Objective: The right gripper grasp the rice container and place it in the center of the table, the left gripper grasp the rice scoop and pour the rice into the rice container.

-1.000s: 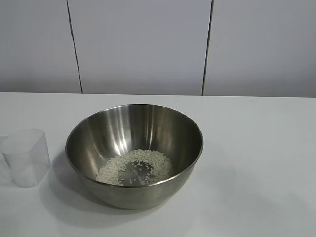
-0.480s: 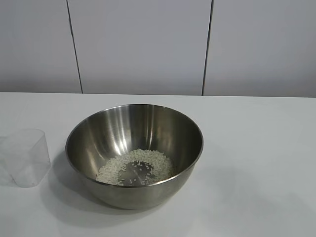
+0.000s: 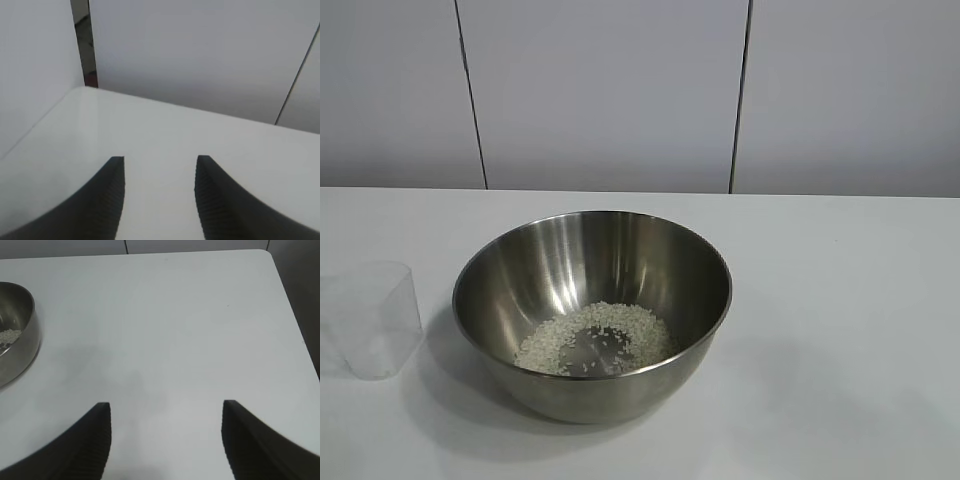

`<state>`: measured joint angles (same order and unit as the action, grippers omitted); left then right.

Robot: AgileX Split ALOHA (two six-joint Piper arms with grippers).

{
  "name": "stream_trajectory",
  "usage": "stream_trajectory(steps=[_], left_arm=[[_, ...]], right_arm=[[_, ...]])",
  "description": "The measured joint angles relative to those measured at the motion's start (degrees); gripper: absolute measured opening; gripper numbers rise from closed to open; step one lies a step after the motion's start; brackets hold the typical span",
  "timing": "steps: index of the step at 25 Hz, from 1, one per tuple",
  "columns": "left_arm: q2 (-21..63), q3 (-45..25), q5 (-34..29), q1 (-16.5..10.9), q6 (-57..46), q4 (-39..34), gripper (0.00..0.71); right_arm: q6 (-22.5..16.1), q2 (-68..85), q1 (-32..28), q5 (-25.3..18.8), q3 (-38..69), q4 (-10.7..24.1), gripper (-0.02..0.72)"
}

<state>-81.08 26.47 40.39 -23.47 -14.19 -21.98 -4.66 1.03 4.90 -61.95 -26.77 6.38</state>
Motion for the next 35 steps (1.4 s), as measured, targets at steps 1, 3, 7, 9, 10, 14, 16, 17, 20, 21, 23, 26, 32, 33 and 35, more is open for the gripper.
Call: stream_trajectory(steps=[1,3,7,9,10,14,16,17,20,21,23,26,32,33,35], left_arm=[[3.31,0.15,-1.83,0.31,-0.41,-0.77,0.328],[9.85,0.34,-5.69,1.58,-0.73,-1.47,0.327],[24.57,1.25,-17.88,6.18,-0.86,-1.82,0.327],[32.33,2.7,-26.28,9.7,-0.51,-1.76,0.327],[35.54,3.42,-31.33,11.88,-0.13,-1.62,0.327],[49.89,8.02,-51.68,20.47,3.82,0.43,0.327],[56.52,11.37,-60.53,23.55,8.05,3.21,0.327],[58.94,12.82,-65.31,24.52,10.67,5.17,0.327],[65.94,17.44,-80.68,25.15,18.66,11.4,0.327],[67.46,18.81,-86.23,25.15,20.45,13.64,0.327],[70.55,20.83,-96.23,25.15,22.7,17.92,0.327],[73.91,21.77,-106.74,25.15,23.37,25.06,0.327],[78.98,20.91,-113.68,25.15,22.44,28.31,0.327],[80.14,20.36,-113.77,25.15,22.24,28.35,0.327],[81.91,19.12,-114.03,25.15,22.18,28.35,0.327]], right_arm=[[0.0,0.0,0.0,0.0,0.0,0.0,0.442],[0.0,0.0,0.0,0.0,0.0,0.0,0.442],[0.0,0.0,0.0,0.0,0.0,0.0,0.442],[0.0,0.0,0.0,0.0,0.0,0.0,0.442],[0.0,0.0,0.0,0.0,0.0,0.0,0.442],[0.0,0.0,0.0,0.0,0.0,0.0,0.442],[0.0,0.0,0.0,0.0,0.0,0.0,0.442],[0.0,0.0,0.0,0.0,0.0,0.0,0.442],[0.0,0.0,0.0,0.0,0.0,0.0,0.442],[0.0,0.0,0.0,0.0,0.0,0.0,0.442],[0.0,0.0,0.0,0.0,0.0,0.0,0.442],[0.0,0.0,0.0,0.0,0.0,0.0,0.442],[0.0,0.0,0.0,0.0,0.0,0.0,0.442],[0.0,0.0,0.0,0.0,0.0,0.0,0.442],[0.0,0.0,0.0,0.0,0.0,0.0,0.442]])
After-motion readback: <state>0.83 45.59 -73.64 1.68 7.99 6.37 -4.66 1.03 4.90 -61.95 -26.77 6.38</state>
